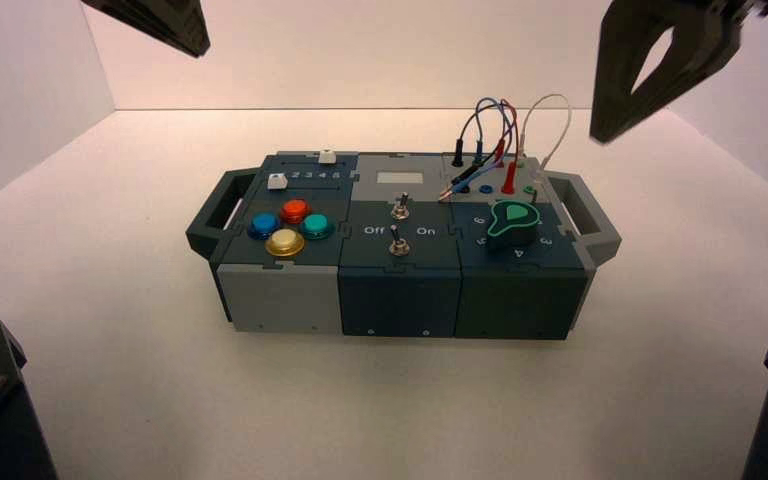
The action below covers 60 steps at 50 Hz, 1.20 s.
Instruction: Turn the knob to position 6.
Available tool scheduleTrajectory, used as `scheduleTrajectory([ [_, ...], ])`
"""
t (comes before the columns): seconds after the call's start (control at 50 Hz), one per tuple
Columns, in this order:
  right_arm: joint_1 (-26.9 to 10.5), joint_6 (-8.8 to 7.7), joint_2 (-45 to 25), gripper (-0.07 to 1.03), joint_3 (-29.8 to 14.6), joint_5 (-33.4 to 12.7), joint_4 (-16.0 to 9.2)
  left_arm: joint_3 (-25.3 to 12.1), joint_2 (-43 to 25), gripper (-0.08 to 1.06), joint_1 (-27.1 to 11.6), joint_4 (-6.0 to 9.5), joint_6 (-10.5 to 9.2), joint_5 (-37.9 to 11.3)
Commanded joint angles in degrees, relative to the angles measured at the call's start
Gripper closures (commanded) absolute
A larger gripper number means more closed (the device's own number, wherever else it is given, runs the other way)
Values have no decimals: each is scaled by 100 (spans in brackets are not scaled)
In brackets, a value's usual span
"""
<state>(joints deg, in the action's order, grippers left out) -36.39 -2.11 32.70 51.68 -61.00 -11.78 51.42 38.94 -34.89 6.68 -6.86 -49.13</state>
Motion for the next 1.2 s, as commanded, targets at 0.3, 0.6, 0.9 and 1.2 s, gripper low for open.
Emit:
scheduleTrajectory([
  [0.3, -193, -44, -712, 99, -88, 53, -9, -149, 35, 101, -26, 9, -70, 70],
  [0.6, -554, 53, -1248, 99, -185, 176, -123, -149, 26, 101, -26, 9, -70, 70],
  [0.9, -633, 79, -1529, 99, -246, 404, -325, -123, 62, 101, -26, 9, -70, 70],
  [1.2, -650, 114, -1854, 99, -290, 527, -352, -105, 53, 101, -26, 9, -70, 62],
])
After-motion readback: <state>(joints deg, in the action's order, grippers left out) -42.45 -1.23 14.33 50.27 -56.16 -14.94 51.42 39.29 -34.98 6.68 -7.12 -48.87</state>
